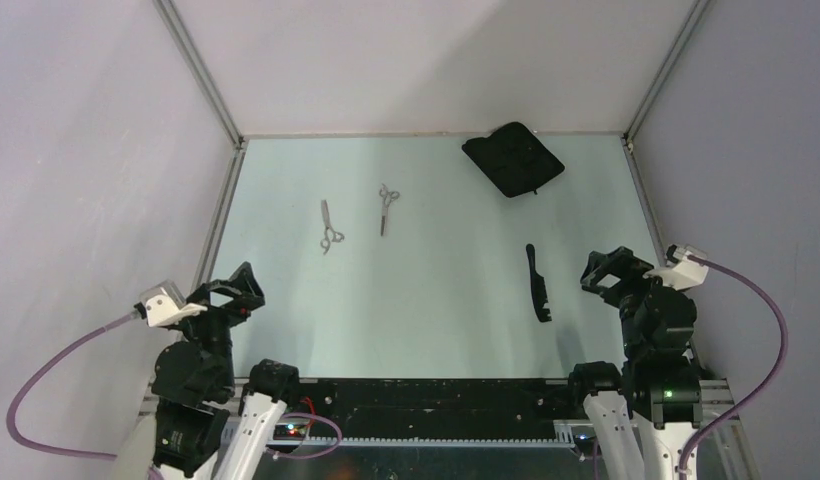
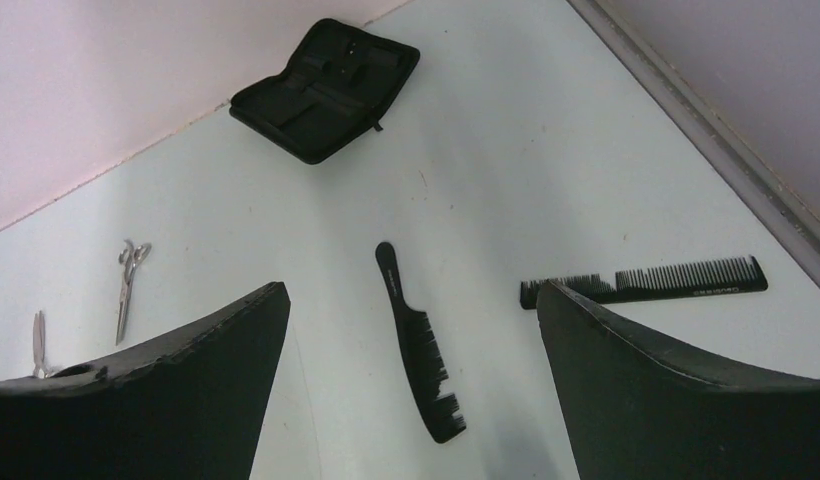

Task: Sort the hair-cutting tools
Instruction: Move the hairdressing tool bag to the center of the board.

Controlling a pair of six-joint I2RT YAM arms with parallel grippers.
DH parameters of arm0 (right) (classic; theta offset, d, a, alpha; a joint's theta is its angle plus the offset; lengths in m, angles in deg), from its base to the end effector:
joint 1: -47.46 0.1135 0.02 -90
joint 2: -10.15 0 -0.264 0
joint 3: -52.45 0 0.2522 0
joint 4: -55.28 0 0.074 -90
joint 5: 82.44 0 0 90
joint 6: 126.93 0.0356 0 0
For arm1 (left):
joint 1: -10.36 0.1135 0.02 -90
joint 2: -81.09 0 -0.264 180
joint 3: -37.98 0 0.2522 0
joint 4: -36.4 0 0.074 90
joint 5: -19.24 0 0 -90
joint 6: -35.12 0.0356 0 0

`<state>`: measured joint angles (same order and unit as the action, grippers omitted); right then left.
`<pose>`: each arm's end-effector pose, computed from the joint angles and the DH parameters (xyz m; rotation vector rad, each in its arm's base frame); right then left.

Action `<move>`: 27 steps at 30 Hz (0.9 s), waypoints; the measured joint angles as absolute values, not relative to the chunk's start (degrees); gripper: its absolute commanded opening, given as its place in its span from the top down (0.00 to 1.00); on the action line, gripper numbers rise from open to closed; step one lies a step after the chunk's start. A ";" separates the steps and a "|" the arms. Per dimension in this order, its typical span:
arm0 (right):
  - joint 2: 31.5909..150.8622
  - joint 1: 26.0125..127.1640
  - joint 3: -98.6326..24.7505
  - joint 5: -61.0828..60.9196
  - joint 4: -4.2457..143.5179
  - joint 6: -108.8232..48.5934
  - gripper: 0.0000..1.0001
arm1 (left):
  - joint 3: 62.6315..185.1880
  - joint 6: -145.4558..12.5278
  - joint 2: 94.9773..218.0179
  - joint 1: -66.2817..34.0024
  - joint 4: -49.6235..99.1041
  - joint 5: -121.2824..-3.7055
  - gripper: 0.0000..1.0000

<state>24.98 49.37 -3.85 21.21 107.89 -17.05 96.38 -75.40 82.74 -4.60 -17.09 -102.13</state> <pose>0.0606 -0.0064 0.3271 0.4438 1.7033 0.0664 0.0034 0.0183 0.3379 -0.5042 1.4369 -0.0804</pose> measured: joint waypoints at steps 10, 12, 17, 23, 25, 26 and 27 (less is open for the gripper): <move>31.36 49.37 -3.85 15.15 106.54 -14.03 0.01 | 91.86 -75.44 82.72 -4.60 -13.26 -102.13 0.02; 33.63 49.37 -3.85 12.01 105.38 -12.66 0.01 | 90.50 -75.51 82.72 -4.60 -12.98 -102.11 0.02; 42.33 49.31 -3.83 4.75 100.33 -7.76 0.01 | 87.71 -76.07 82.72 -4.60 -12.63 -101.85 0.02; 56.32 48.28 -3.81 -2.09 89.64 -2.14 0.01 | 85.70 -77.01 82.74 -4.60 -12.15 -100.12 0.02; 63.20 46.75 -3.81 -5.15 84.42 0.39 0.01 | 85.32 -77.34 82.74 -4.60 -12.08 -99.68 0.02; 66.15 45.81 -3.76 -6.37 82.03 1.37 0.01 | 85.26 -77.39 82.74 -4.60 -12.08 -99.44 0.02; 69.50 45.13 -3.74 -7.38 79.48 2.64 0.01 | 85.24 -77.39 82.74 -4.60 -12.06 -99.14 0.02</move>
